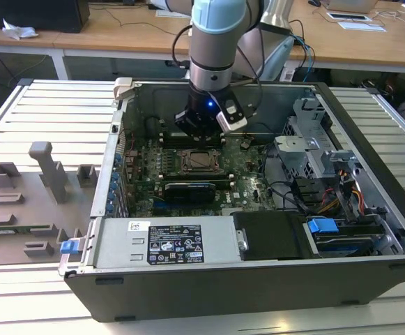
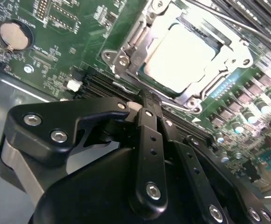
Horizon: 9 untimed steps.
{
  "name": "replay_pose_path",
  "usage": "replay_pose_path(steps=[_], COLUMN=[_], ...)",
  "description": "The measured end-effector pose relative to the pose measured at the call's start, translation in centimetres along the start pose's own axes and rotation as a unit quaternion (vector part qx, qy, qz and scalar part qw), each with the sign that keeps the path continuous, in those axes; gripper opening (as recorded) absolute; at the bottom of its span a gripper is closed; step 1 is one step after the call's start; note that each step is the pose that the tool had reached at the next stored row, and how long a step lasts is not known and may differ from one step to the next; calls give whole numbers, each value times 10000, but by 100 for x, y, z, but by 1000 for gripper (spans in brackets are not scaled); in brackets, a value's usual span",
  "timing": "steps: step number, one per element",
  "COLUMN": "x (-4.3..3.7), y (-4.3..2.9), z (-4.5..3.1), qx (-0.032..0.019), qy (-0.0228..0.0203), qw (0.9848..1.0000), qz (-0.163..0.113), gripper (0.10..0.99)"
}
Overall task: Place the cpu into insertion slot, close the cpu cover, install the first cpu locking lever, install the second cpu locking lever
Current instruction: 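Install the first cpu locking lever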
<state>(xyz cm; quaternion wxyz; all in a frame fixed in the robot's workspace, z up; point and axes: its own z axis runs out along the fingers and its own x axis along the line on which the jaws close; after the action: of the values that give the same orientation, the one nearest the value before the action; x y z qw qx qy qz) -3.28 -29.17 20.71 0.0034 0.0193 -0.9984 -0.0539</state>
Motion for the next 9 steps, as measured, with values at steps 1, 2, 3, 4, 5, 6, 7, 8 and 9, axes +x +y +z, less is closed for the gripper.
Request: replay_pose_path(steps=[1, 2, 3, 4, 5, 6, 7, 8, 9], x=[-27, -40, -41, -43, -44, -46, -46, -49, -52], y=[-2, -4, -7, -10, -13, -18, -21, -24, -25], z=[9, 17, 22, 26, 29, 34, 37, 43, 46], qx=[0, 0, 0, 0, 0, 1, 2, 3, 3], qy=[3, 4, 4, 4, 5, 5, 5, 7, 7], qw=[10000, 10000, 10000, 10000, 10000, 10000, 10000, 10000, 10000], qz=[0, 1, 1, 0, 1, 1, 1, 1, 1], gripper=[106, 106, 106, 106, 106, 106, 106, 106, 106])
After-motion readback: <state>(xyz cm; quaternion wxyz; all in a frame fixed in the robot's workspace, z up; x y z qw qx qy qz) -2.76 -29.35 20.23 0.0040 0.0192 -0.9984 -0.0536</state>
